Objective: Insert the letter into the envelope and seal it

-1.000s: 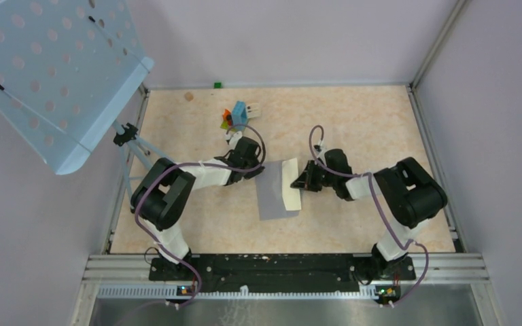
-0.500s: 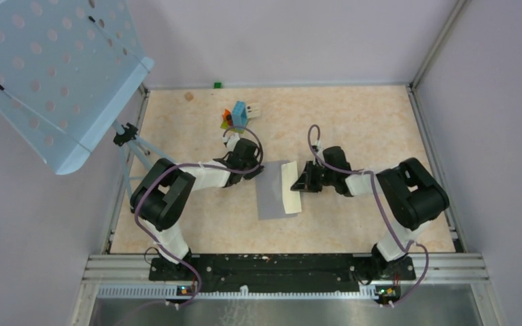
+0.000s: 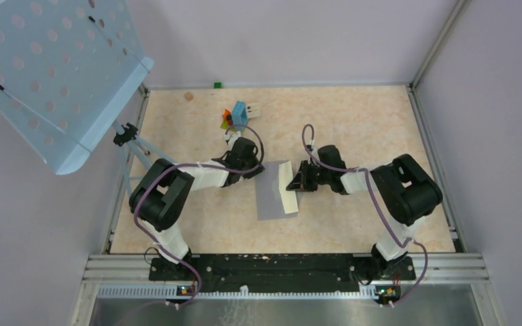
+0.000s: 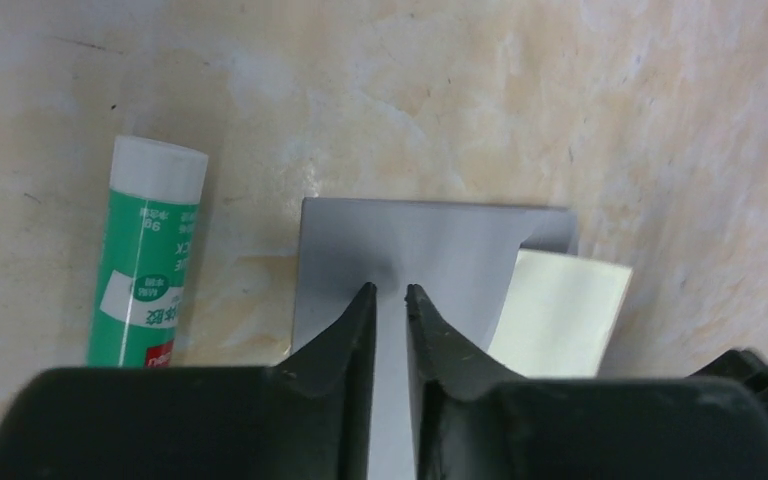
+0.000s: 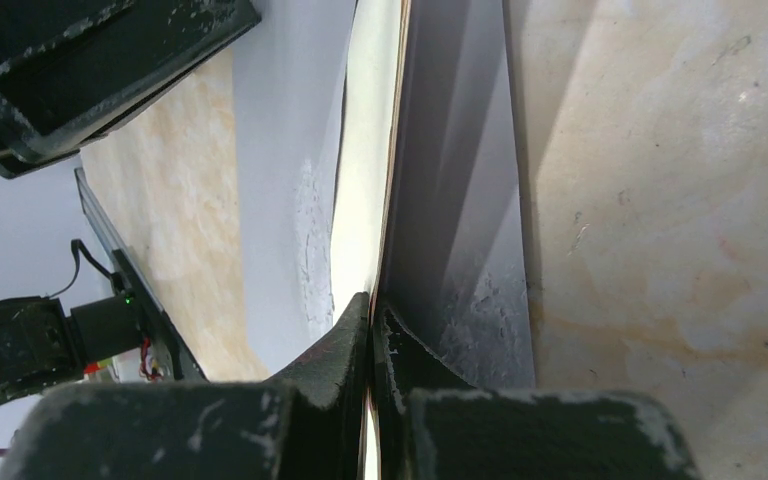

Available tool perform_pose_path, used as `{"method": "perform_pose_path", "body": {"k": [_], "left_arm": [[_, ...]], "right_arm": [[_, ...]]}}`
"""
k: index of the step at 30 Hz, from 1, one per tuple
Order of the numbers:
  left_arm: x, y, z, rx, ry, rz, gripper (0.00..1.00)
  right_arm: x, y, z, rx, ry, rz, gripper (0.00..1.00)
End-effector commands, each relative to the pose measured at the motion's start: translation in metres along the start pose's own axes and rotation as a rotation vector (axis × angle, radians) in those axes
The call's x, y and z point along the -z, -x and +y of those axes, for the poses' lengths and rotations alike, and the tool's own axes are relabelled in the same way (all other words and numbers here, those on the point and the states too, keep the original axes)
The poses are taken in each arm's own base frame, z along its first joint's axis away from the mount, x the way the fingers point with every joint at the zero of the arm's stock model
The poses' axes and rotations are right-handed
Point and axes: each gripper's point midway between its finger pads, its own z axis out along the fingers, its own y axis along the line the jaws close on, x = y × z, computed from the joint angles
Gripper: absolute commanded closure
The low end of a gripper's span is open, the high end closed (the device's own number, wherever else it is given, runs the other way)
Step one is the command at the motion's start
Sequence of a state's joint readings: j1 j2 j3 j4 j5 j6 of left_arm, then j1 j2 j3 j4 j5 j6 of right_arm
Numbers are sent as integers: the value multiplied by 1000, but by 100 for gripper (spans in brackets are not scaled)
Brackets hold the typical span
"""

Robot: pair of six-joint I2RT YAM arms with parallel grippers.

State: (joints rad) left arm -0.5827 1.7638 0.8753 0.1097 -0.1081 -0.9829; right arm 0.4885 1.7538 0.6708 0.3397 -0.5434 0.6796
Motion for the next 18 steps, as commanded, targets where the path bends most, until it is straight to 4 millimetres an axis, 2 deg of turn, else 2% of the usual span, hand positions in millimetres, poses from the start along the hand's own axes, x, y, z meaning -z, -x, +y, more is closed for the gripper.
{"method": "perform_pose_path", "body": {"k": [1, 3, 7, 9, 14, 18], "left_arm": [[24, -7, 1, -155, -21, 68, 69], [39, -7, 6, -190, -10, 72, 61], [62, -12, 24, -254, 27, 100, 77], [68, -22, 34, -276, 40, 140, 80], [65, -45, 55, -307, 64, 197, 86], [56, -62, 49, -318, 21, 251, 87]], "right_arm": [[-6, -1, -8, 36, -31, 3, 100], [-8, -2, -9, 36, -32, 6, 100], [-8, -3, -10, 31, -30, 6, 100], [-8, -3, -9, 31, -28, 7, 100], [-8, -4, -8, 30, -19, 13, 100], [-9, -4, -6, 33, -15, 18, 100]]}}
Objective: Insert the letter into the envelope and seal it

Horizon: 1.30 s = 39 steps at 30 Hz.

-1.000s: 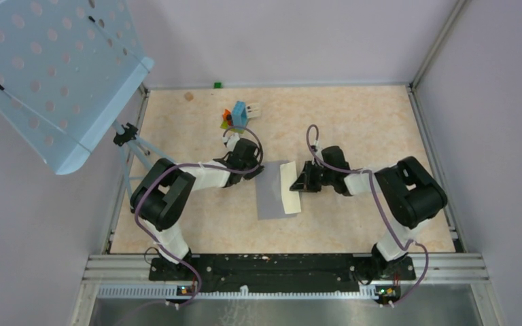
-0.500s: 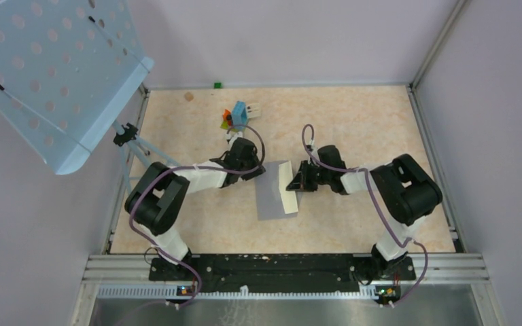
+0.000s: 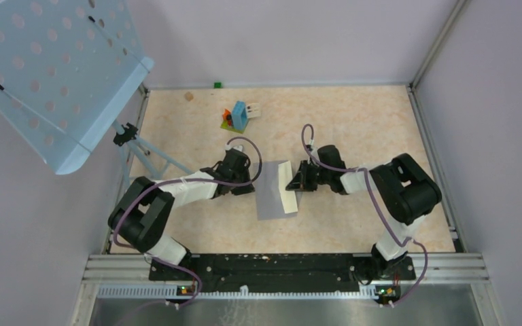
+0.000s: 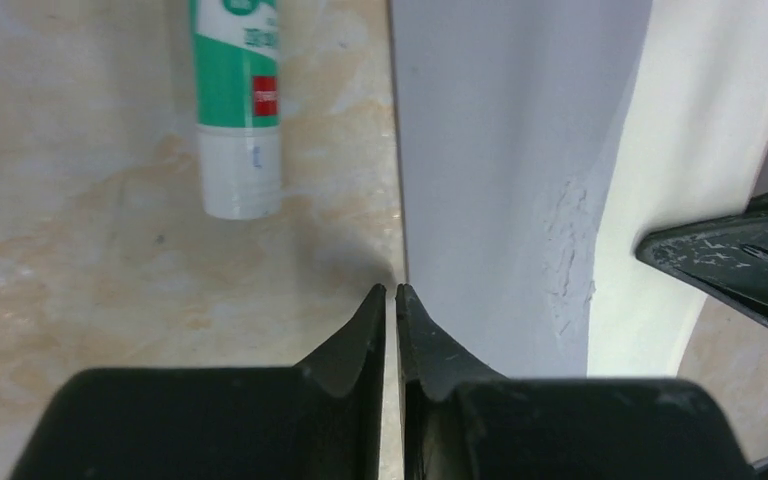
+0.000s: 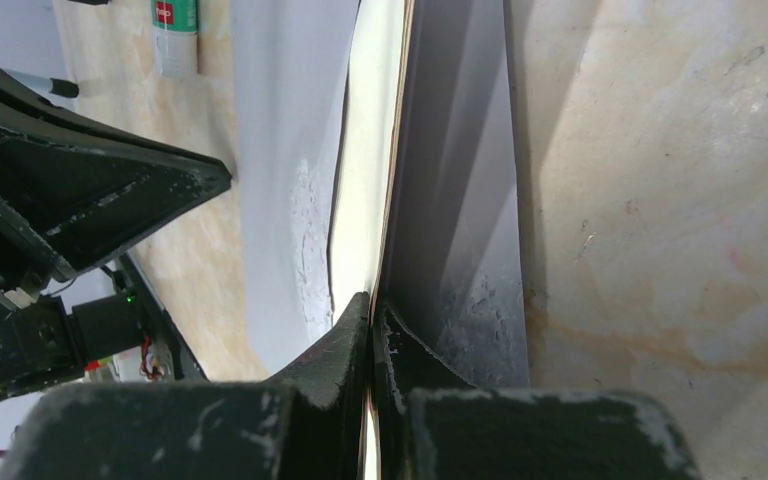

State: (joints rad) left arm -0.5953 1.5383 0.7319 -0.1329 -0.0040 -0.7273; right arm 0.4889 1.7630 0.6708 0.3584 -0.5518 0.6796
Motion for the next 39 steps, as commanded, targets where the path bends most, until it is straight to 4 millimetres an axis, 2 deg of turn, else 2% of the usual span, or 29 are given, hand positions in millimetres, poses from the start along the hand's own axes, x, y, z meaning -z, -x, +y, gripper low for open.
{"method": "perform_pose_path", "body": {"k": [1, 9, 14, 18, 22, 25, 28, 33, 36, 39], "left_arm": [[-10, -17, -8, -51, -29, 59, 88], [-15, -24, -21, -48, -48, 69, 89], [-17, -25, -20, -42, -41, 71, 89], [-17, -25, -15, -36, -7, 71, 89], [-16, -22, -4, -27, 40, 47, 90], [-16, -23, -1, -21, 51, 47, 89], [-15, -24, -1, -23, 42, 47, 89], [-14, -21, -2, -27, 36, 45, 89], [-13, -19, -2, -30, 33, 42, 89], [-14, -18, -5, -38, 21, 41, 89]], "right_arm": [[-7, -4, -6, 27, -26, 20, 100], [-16, -7, 6, 40, -8, 25, 100], [-21, -8, 5, 38, -10, 32, 100], [-15, -4, 1, 61, -64, 25, 99], [-3, 6, 8, 84, -91, -11, 71], [2, 11, 11, 84, -109, -23, 56], [6, 15, 14, 86, -122, -38, 50], [15, 23, 11, 73, -176, -76, 52], [21, 29, 6, 69, -222, -106, 66], [20, 32, 8, 84, -226, -106, 70]]}}
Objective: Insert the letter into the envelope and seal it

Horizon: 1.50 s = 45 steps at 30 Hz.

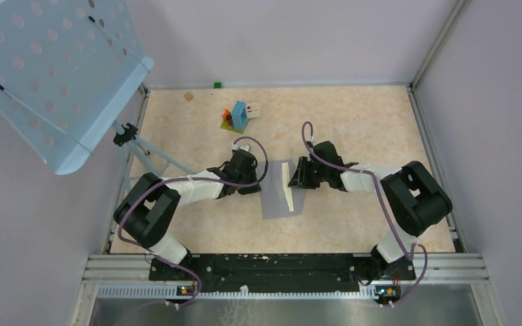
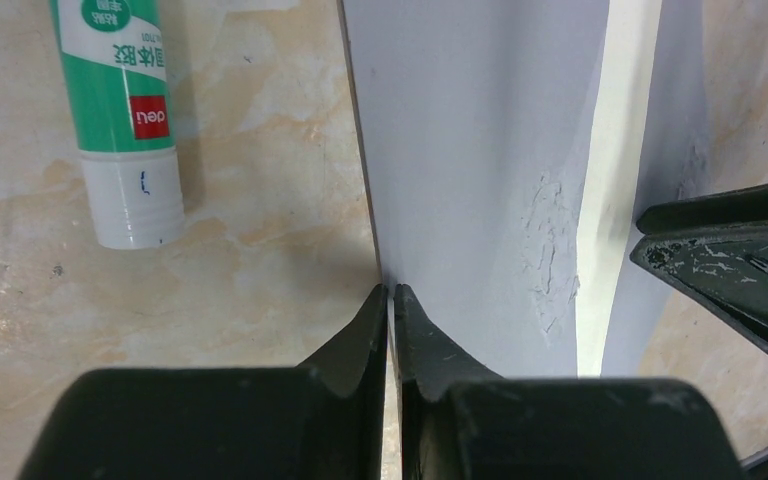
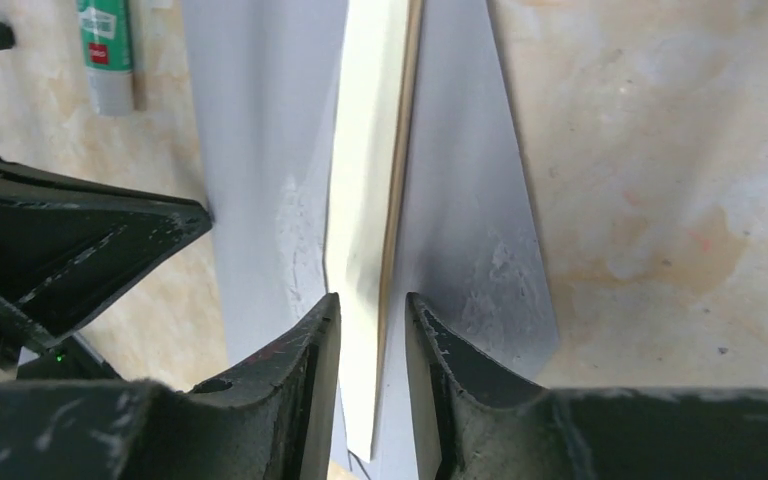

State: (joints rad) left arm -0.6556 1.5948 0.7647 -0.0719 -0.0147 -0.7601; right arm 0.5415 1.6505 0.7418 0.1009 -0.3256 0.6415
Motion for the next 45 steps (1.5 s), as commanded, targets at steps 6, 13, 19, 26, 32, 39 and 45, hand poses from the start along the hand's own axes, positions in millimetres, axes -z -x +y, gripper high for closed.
{"method": "perform_pose_path", "body": {"k": [6, 13, 19, 26, 32, 39, 45], "left_arm": [[-3, -12, 14, -29, 44, 52, 89], [-5, -11, 11, -30, 38, 51, 89], [-6, -10, 8, -29, 25, 57, 89], [-7, -10, 1, -22, -1, 70, 89], [-8, -10, 1, -24, 4, 73, 89], [0, 11, 9, -52, 23, 28, 88], [8, 45, 0, -67, -5, -32, 84]], "right_arm": [[0, 20, 6, 37, -27, -48, 76], [-13, 13, 8, 37, -25, -23, 88], [-19, 11, 11, 35, -15, -13, 90], [-27, 8, 19, 49, -7, 0, 95], [-31, 9, 20, 54, -15, 4, 97], [-10, 30, 20, 75, -68, -74, 84], [-5, 54, 35, 69, -52, -122, 82]]}}
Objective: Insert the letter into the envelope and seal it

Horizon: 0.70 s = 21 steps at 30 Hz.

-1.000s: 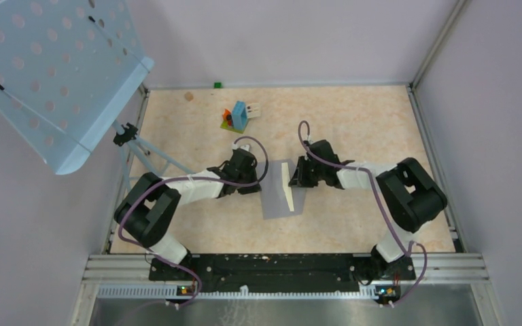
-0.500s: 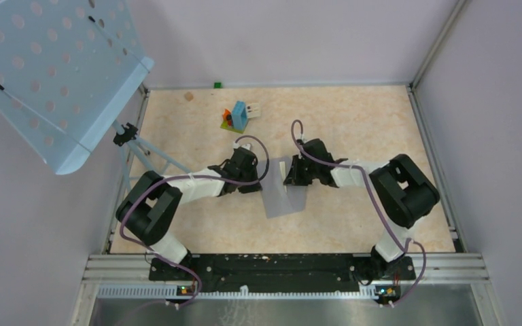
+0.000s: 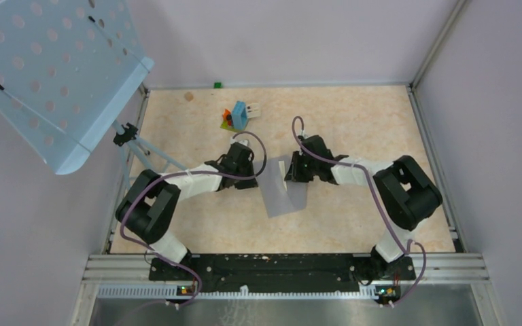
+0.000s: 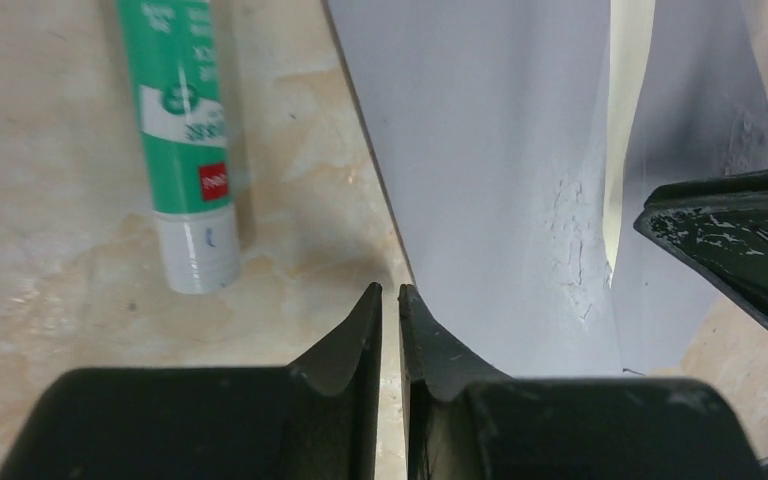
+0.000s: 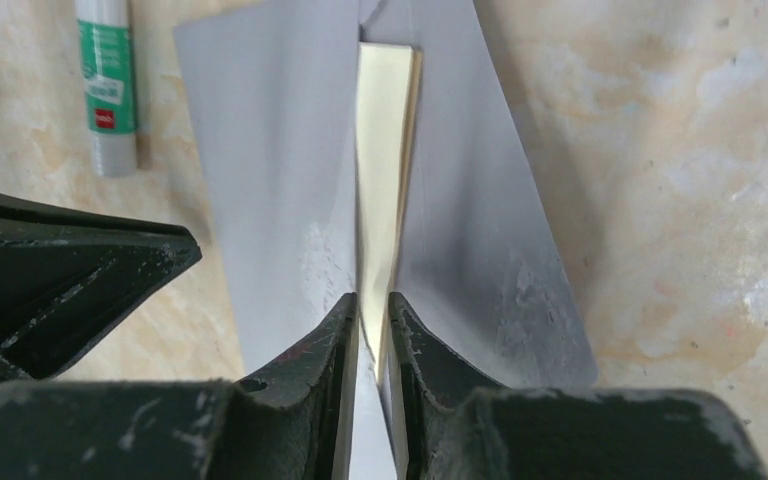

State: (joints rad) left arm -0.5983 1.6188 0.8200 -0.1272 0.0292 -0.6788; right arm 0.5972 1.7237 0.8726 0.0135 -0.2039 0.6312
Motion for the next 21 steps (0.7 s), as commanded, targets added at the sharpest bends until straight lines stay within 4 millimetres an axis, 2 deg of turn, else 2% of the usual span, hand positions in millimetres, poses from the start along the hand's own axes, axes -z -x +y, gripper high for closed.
{"method": "perform_pose_path", "body": {"k": [1, 6, 10, 19, 21], "left_arm": [[7, 34, -6, -30, -11, -56, 83], [-7, 51, -2, -28, 35, -48, 81], [-15, 58, -3, -28, 39, -49, 76], [-24, 65, 6, -34, 97, -60, 73], [-26, 65, 7, -36, 102, -58, 73]], "right_arm": [[12, 44, 26, 19, 37, -111, 82], [0, 60, 23, -10, 35, -125, 76], [-11, 64, 15, -37, 36, -116, 71], [-21, 66, 7, -58, 20, -116, 70], [-25, 68, 4, -65, 15, -120, 73]]}}
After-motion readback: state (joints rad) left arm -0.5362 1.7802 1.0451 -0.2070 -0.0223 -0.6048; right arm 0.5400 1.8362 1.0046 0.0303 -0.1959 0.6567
